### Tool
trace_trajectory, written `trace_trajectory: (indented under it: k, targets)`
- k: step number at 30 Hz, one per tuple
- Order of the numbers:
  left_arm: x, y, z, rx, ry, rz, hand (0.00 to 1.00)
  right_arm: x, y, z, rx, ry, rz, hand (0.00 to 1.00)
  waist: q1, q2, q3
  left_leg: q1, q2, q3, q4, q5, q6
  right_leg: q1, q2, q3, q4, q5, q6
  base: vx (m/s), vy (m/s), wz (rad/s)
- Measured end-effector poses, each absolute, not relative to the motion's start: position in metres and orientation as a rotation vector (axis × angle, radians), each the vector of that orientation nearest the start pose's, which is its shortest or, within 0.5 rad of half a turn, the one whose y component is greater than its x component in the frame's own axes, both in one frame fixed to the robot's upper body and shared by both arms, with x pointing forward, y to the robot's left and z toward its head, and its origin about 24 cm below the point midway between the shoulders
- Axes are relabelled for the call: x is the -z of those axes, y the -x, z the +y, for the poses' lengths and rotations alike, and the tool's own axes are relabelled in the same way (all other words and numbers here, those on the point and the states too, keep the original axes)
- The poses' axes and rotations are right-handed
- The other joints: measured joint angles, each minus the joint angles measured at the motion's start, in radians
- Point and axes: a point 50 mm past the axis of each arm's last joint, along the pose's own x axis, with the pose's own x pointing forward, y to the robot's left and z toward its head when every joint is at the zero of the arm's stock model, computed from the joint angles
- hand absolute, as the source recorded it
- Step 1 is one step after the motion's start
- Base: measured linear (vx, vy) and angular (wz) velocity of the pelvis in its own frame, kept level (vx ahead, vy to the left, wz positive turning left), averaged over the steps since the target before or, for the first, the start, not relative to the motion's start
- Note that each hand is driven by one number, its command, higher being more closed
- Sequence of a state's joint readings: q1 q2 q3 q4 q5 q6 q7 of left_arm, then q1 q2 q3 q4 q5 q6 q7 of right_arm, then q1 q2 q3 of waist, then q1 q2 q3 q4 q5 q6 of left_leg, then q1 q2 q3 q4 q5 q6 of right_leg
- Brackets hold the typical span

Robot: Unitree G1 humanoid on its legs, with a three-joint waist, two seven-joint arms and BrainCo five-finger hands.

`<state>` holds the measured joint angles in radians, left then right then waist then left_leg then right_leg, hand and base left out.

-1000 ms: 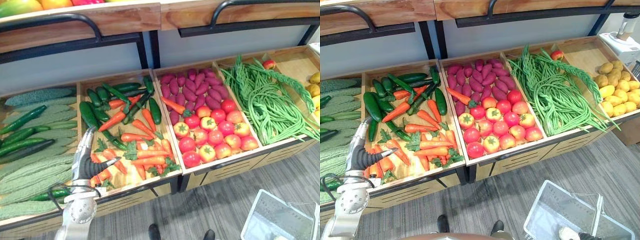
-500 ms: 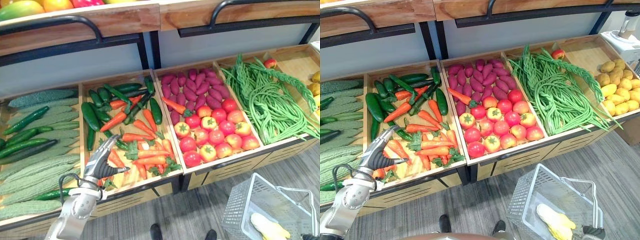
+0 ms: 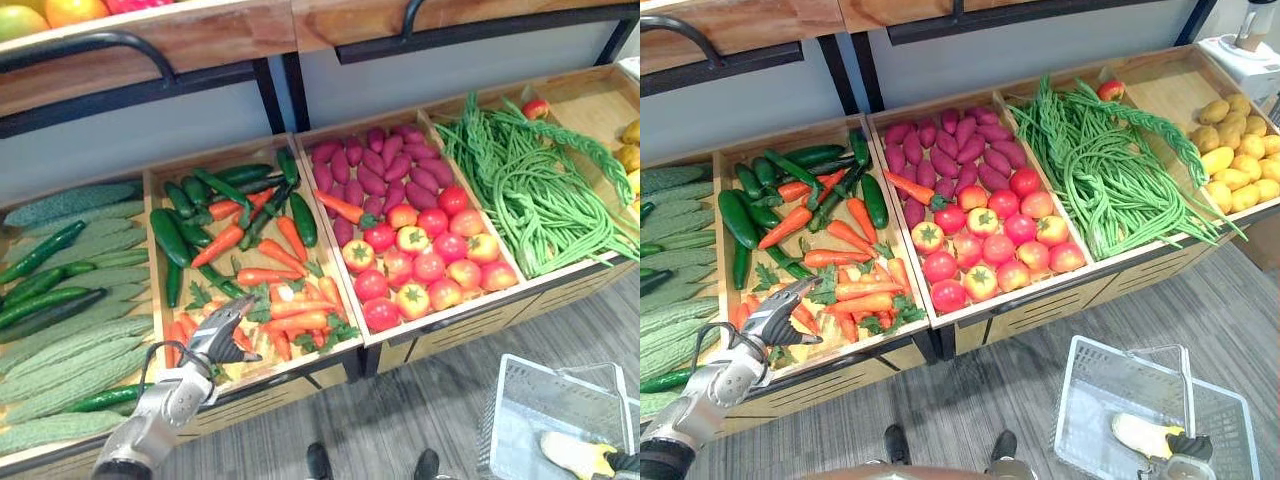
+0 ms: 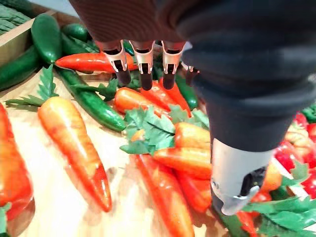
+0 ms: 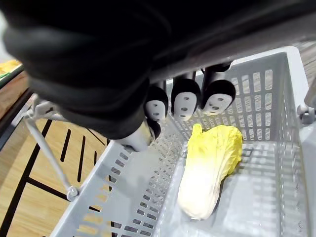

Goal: Pick vegetable in the basket

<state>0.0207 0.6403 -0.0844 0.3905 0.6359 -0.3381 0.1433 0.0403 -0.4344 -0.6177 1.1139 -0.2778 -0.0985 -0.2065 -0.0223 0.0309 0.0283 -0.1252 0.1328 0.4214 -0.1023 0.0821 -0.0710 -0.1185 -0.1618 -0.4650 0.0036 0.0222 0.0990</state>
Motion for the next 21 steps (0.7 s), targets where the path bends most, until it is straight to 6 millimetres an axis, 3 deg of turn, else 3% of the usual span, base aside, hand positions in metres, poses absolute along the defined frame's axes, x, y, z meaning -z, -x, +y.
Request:
trace_trajectory:
  k: [10,21]
  targets:
    - [-0.028,-0.257,0.275,0.13,-1.301,0.025,0.0,0.085,-0.098,-0.381,0.801,0.408,0.905,1.0,-0.005,-0.002,0.037,-0.031,0.001,0.02,0.005,0.001,0.002,-0.047,0.001,0.026,0.002,0.007,-0.003,0.02,-0.002,-0.06]
    - [-0.036,-0.265,0.279,0.073,-1.316,0.012,0.0,0.081,-0.113,-0.379,0.79,0.401,0.869,1.0,-0.008,-0.004,0.06,-0.045,-0.002,0.036,0.006,0.002,0.002,-0.072,0.004,0.042,0.0,0.013,-0.006,0.02,-0.006,-0.04]
